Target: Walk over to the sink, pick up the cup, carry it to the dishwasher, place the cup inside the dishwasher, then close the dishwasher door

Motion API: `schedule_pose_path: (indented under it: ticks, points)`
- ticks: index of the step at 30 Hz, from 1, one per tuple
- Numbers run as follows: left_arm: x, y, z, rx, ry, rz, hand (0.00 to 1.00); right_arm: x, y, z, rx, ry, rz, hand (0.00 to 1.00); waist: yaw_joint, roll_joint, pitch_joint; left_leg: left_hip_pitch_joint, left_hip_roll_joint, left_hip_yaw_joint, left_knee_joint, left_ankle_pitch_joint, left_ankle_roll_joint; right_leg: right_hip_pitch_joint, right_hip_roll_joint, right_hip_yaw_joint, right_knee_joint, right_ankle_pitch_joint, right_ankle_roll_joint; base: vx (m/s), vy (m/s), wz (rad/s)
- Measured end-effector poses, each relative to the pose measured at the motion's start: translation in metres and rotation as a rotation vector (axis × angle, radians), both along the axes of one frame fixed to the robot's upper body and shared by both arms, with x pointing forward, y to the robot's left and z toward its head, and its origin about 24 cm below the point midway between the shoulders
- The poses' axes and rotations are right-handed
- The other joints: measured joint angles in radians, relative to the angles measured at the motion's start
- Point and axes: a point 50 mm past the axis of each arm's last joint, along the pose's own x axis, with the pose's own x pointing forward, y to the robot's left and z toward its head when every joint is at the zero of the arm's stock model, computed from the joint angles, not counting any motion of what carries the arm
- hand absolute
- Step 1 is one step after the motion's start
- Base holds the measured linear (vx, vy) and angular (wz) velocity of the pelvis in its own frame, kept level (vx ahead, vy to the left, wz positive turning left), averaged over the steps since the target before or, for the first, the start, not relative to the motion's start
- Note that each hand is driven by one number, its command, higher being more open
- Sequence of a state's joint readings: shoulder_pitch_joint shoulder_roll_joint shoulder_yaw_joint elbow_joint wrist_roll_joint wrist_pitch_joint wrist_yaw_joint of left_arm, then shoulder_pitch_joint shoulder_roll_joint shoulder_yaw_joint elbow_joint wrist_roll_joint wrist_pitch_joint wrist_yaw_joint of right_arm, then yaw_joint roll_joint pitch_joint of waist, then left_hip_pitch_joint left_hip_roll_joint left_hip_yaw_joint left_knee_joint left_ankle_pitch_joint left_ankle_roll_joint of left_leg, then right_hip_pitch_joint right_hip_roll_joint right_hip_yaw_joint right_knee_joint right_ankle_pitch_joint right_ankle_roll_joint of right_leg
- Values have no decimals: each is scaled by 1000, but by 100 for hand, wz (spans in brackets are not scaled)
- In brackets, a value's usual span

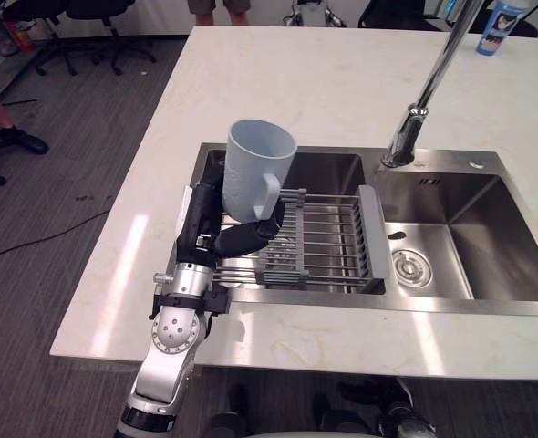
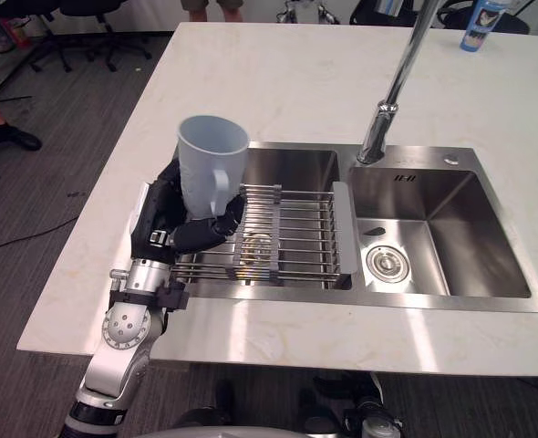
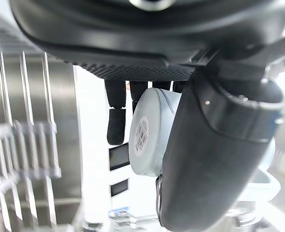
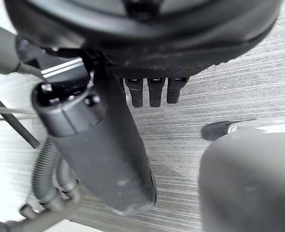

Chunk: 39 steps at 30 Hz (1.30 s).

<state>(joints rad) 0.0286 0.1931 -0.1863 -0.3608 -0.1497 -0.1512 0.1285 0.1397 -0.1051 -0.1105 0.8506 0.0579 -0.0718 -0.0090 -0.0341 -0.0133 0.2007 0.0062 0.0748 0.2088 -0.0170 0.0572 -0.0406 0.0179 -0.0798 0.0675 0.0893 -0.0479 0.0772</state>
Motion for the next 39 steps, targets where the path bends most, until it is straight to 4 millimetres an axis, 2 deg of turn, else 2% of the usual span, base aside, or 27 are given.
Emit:
schedule_pose_path:
  ticks: [2, 4, 6, 7, 9, 10, 11, 12, 14, 15, 16, 17, 18, 19, 20, 21, 23, 25, 26, 27, 29, 34, 37, 38, 39]
  points:
    - [-1, -5, 2, -40, -7, -17, 30, 9, 6, 5, 2, -48, -4, 90, 1, -13, -1, -67, 23, 17, 132, -60, 7, -56, 5, -15, 77, 3, 5, -91, 1, -30]
    - [-3, -9, 4, -57, -14, -27, 30, 15, 5, 9, -13, -74, -8, 90, 1, -12, 0, -98, 41, 23, 197, -86, 24, -95, 3, -61, 138, 5, 14, -142, 6, -21]
    - [-6, -11, 6, -90, -30, -24, 30, 18, 5, 11, -23, -84, -13, 90, 15, -14, 0, -111, 45, 31, 225, -97, 47, -128, -28, -112, 400, -121, 17, -174, 14, 0]
    - [-7, -11, 4, -104, -19, -22, 30, 15, 5, 10, -24, -77, -15, 90, 22, -13, -2, -109, 44, 29, 233, -99, 51, -121, -35, -120, 481, -153, 28, -116, 17, 12]
    - [-14, -6, -2, -137, 5, -3, 30, 11, 8, 8, -20, -63, -1, 90, 51, -16, -18, -140, 40, 11, 256, -91, 52, -64, -45, -121, 606, -208, 75, -136, -36, 18]
    - [-17, -3, -2, -144, 9, 13, 30, 11, 10, 8, -19, -63, 11, 90, 63, -22, -29, -177, 34, 0, 271, -80, 50, -40, -44, -119, 588, -209, 76, -216, -108, 30]
    - [-18, -2, -2, -165, 12, 18, 30, 15, 10, 9, -22, -71, 17, 90, 89, -27, -38, -237, 28, -11, 288, -44, 35, -3, -31, -120, 460, -250, 53, -244, -147, 28]
    - [-19, -3, -4, -186, 21, 22, 30, 22, 7, 12, -37, -85, 20, 90, 108, -11, -47, -293, 31, -22, 269, 1, 32, 4, -8, -124, 332, -272, 26, -282, -158, 23]
    - [-20, -3, -6, -196, 29, 27, 30, 36, 5, 16, -50, -115, 27, 90, 113, 1, -42, -317, 44, -31, 204, 74, 18, 34, 16, -131, 190, -284, -8, -299, -151, 16]
    - [-19, -6, -10, -211, 60, 24, 30, 43, 0, 19, -70, -127, 28, 90, 100, 46, -25, -315, 77, -68, 178, 125, 7, 52, 67, -141, 156, -243, -31, -287, -130, 22]
    - [-21, -8, -13, -222, 79, 14, 30, 43, -2, 19, -78, -124, 23, 90, 97, 60, -25, -304, 91, -85, 149, 161, -4, 53, 93, -149, 154, -232, -47, -385, -150, 48]
    - [-22, -11, -14, -225, 84, -6, 30, 42, -4, 20, -88, -127, 9, 90, 88, 55, -26, -292, 84, -127, 86, 246, -49, 47, 92, -186, 153, -220, -72, -324, -96, 52]
    - [-22, -14, -13, -225, 82, -22, 30, 41, -6, 19, -94, -127, -1, 90, 82, 52, -23, -303, 83, -133, 119, 221, -57, 44, 88, -205, 154, -218, -81, -449, -138, 58]
    - [-23, -17, -13, -234, 84, -47, 30, 36, -10, 18, -109, -115, -21, 90, 84, 49, -23, -312, 75, -132, 244, 134, -36, 31, 76, -211, 155, -204, -90, -383, -96, 33]
    - [-23, -18, -13, -235, 83, -56, 30, 32, -15, 18, -119, -109, -43, 90, 84, 45, -24, -298, 67, -132, 339, 40, -38, 19, 63, -208, 146, -189, -98, -349, -80, 13]
    - [-23, -19, -13, -235, 79, -59, 30, 30, -17, 18, -122, -104, -46, 90, 80, 49, -28, -283, 67, -133, 369, -4, -40, 13, 59, -208, 136, -175, -97, -211, 0, 2]
    - [-23, -22, -11, -232, 67, -88, 30, 20, -19, 15, -123, -80, -51, 90, 61, 56, -35, -194, 74, -132, 399, -133, -45, 6, 50, -217, 97, -120, -82, -151, 46, 10]
    - [-23, -27, -11, -234, 68, -111, 30, 11, -17, 12, -119, -58, -57, 90, 43, 64, -53, -116, 71, -124, 298, -153, -45, -4, 42, -238, 84, -105, -70, -79, 80, 40]
    - [-21, -32, -10, -233, 63, -132, 30, 6, -19, 11, -120, -48, -63, 90, 29, 85, -68, -74, 68, -126, 182, -145, -53, -19, 44, -263, 80, -99, -60, -93, 149, 55]
    - [-17, -34, -11, -221, 68, -139, 30, 4, -15, 9, -106, -39, -68, 90, 32, 69, -70, -66, 50, -132, 133, -108, -48, -25, 26, -270, 73, -88, -47, -83, 133, 41]
    - [-15, -31, -17, -206, 95, -121, 30, 4, -10, 8, -90, -40, -67, 90, 38, 60, -78, -60, 28, -139, 117, -97, -32, -14, 8, -276, 54, -71, -30, -52, 127, 17]
    - [-15, -23, -23, -203, 120, -82, 30, 16, -3, 10, -83, -65, -32, 90, 51, 57, -86, -72, -8, -171, 118, -79, -6, 6, -15, -307, 26, -44, -9, -69, 98, 23]
    - [-20, -22, -30, -208, 149, -74, 30, 20, 3, 11, -78, -72, -1, 90, 63, 53, -91, -106, -34, -233, 116, -54, 1, 18, -27, -385, 24, -40, -5, -127, 33, 79]
    - [-21, -23, -30, -217, 151, -71, 30, 22, 3, 11, -83, -73, 4, 90, 64, 51, -92, -137, -45, -257, 103, -29, -2, 22, -36, -446, 25, -40, -5, -151, 16, 116]
    - [-21, -23, -29, -223, 150, -71, 30, 22, 2, 11, -86, -72, 1, 90, 63, 53, -94, -149, -38, -236, 83, -23, 3, 24, -45, -490, 24, -40, -5, -178, 10, 177]
